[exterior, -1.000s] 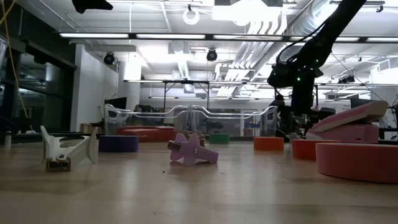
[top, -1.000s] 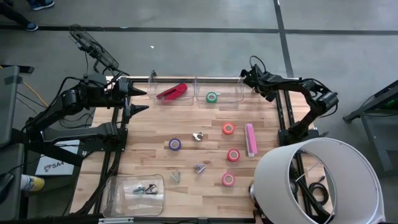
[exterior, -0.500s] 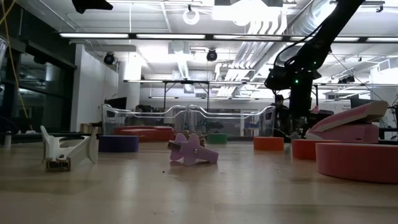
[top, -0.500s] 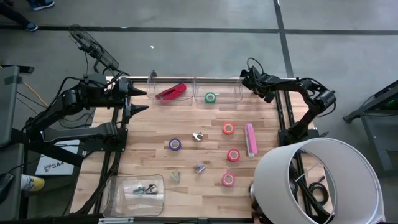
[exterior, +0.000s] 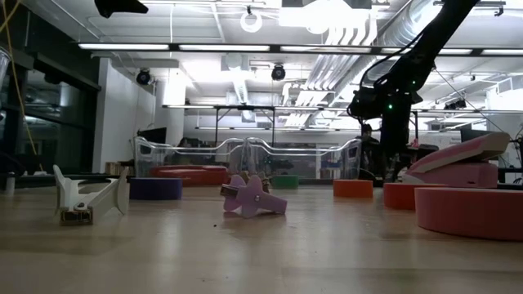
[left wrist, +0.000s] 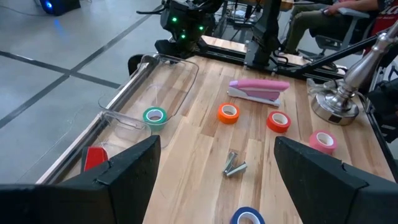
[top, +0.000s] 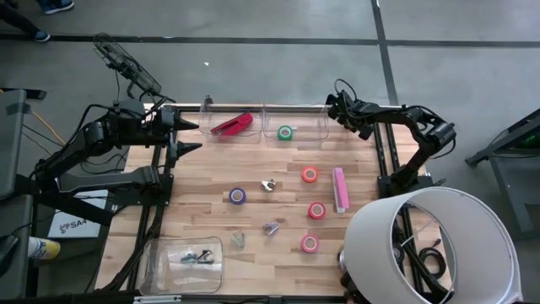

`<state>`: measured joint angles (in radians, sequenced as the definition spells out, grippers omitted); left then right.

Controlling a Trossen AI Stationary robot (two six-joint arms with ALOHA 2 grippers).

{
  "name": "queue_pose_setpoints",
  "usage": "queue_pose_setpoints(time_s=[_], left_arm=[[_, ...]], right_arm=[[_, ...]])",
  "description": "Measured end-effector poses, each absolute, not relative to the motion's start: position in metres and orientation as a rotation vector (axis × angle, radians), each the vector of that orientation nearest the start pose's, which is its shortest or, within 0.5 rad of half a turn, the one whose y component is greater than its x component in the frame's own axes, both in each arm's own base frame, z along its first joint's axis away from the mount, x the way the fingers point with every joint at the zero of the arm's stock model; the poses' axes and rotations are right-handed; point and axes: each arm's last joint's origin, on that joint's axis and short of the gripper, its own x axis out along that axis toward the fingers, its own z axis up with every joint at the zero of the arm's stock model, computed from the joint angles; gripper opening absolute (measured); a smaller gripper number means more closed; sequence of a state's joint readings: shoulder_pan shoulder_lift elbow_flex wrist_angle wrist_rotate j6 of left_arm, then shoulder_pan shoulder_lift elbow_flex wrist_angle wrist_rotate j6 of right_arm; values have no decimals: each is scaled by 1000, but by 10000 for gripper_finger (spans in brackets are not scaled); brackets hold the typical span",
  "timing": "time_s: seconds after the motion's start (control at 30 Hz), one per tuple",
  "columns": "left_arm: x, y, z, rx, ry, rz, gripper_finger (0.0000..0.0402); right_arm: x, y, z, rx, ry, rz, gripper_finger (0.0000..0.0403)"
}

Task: Pick and place Stapler, Stapler remover, tape
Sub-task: Put the blue stapler remover into the bottom transparent bin

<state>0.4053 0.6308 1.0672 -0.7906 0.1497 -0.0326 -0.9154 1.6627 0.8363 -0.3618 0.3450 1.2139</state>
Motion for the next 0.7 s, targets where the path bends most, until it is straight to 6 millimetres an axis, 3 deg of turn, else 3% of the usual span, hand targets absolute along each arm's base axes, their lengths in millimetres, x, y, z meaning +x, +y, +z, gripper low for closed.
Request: queue_pose_setpoints(time_s=[0.33, 0.47, 0.7], left_arm=[[88, 33, 384, -132, 338, 259, 310], [88, 33, 384, -132, 338, 259, 310], [88, 33, 384, -132, 338, 259, 310]], right_arm=[[169, -235, 138, 1272, 445, -1701, 3], [171, -231, 137, 1358, 431, -1693, 20], [177, -221, 144, 1433, 160, -1873, 85]])
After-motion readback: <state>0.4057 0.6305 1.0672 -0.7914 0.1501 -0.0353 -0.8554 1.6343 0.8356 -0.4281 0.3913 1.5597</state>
